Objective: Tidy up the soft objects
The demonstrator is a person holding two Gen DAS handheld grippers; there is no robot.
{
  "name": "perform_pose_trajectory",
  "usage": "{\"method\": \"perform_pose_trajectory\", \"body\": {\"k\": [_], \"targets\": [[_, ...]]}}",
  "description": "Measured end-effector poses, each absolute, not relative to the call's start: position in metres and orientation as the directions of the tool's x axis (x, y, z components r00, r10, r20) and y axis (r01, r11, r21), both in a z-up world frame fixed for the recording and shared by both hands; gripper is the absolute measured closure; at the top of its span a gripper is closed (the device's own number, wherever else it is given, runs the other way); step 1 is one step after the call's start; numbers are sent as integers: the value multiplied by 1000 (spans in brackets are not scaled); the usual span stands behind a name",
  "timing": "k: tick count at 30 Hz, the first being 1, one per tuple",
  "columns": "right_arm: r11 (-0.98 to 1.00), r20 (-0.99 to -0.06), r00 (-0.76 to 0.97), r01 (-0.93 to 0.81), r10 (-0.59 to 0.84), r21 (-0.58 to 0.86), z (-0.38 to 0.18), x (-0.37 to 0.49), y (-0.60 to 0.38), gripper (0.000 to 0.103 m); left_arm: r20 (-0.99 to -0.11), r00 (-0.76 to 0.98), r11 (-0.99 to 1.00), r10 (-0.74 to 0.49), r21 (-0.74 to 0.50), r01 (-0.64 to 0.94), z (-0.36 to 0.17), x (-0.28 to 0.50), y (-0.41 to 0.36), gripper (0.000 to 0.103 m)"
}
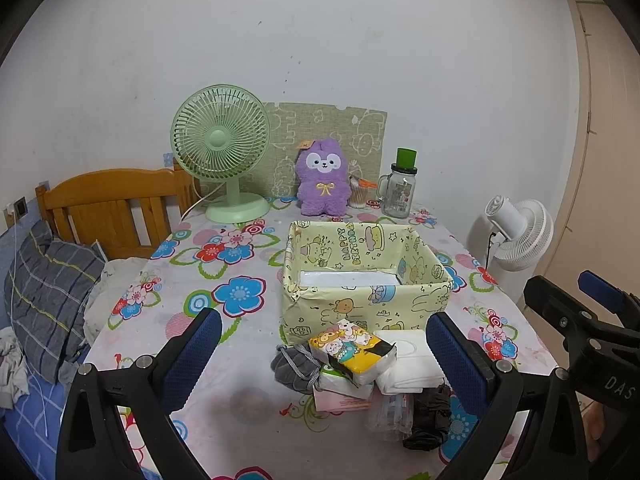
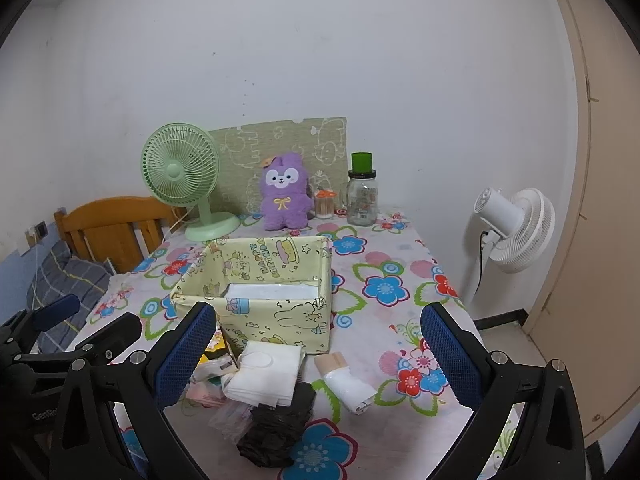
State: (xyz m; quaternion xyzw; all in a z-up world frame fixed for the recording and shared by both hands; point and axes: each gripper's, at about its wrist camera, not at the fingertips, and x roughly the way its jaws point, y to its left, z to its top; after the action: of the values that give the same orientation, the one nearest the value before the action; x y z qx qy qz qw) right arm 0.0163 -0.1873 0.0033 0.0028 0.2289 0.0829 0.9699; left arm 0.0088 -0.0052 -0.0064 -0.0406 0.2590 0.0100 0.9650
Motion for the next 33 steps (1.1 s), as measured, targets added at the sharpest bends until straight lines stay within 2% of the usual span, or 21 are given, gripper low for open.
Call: {"method": "perform_pose_trajectory", "body": {"k": [33], "targets": [[985, -453, 875, -163, 169, 53, -1, 22, -189, 0, -518, 855, 996, -15, -84, -34, -14, 16, -7, 0]]}}
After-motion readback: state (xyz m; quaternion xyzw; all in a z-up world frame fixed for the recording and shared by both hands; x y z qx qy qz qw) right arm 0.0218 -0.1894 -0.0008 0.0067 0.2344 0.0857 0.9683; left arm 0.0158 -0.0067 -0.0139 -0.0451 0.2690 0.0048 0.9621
